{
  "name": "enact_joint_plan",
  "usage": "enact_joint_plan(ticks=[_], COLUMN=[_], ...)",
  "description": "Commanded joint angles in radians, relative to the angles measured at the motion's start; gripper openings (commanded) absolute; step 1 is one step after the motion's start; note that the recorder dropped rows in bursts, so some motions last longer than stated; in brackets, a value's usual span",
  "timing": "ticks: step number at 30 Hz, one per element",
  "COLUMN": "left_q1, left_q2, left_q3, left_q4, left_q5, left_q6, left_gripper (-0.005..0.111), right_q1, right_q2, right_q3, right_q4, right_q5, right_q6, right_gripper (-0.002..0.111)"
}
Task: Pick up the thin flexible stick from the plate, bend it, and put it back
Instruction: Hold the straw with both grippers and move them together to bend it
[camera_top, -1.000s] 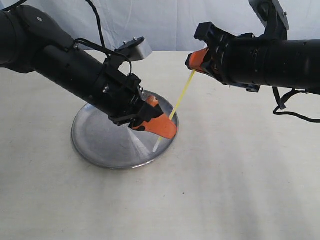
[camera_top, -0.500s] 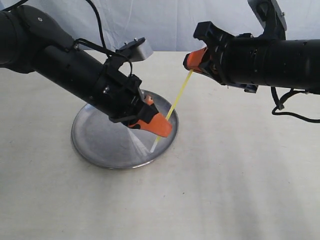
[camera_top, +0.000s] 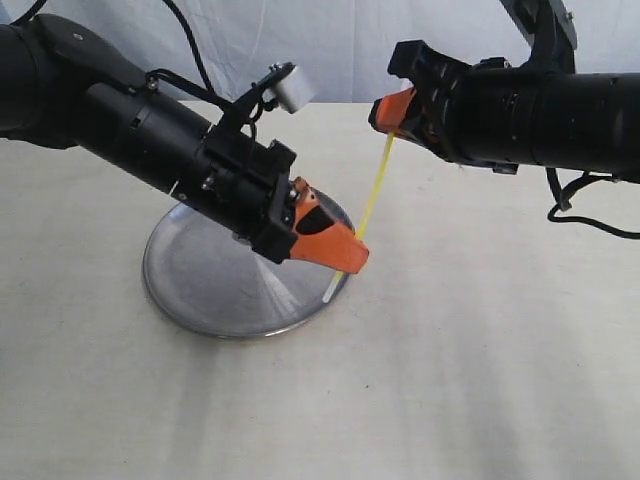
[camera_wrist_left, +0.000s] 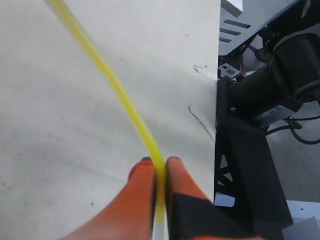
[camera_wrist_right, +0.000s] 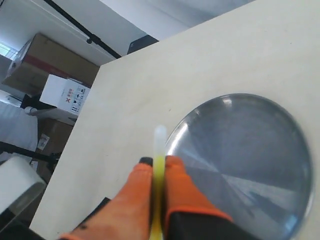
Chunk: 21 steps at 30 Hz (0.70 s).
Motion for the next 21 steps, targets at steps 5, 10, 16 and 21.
enact_joint_plan(ticks=[5,10,16,21], left_q1=[-0.004,-0.004,-0.004,-0.004], left_q2=[-0.005,-0.005,-0.011,-0.031], left_q3=[0.001,0.001,0.001,0.001], left_q4=[-0.071,-0.105,-0.113,-0.119], left_q5=[0.019,0.001,-0.007,-0.024], left_q6=[0.126,0.158,0.205,0.226], left_gripper=[0.0,0.0,0.0,0.0], right_q1=[0.0,0.002,0.009,0.009], right_q2=[0.004,0.019,0.044,0.064], right_q3=[-0.002,-0.002,-0.002,-0.002], right_q4=[-0.015,-0.015,-0.015,-0.015], right_q5=[-0.032,-0.025,-0.021,-0.002], right_q6=[-0.053,-0.053,-0.053,-0.053], right_gripper=[-0.001,-0.001,-0.001,-0.001])
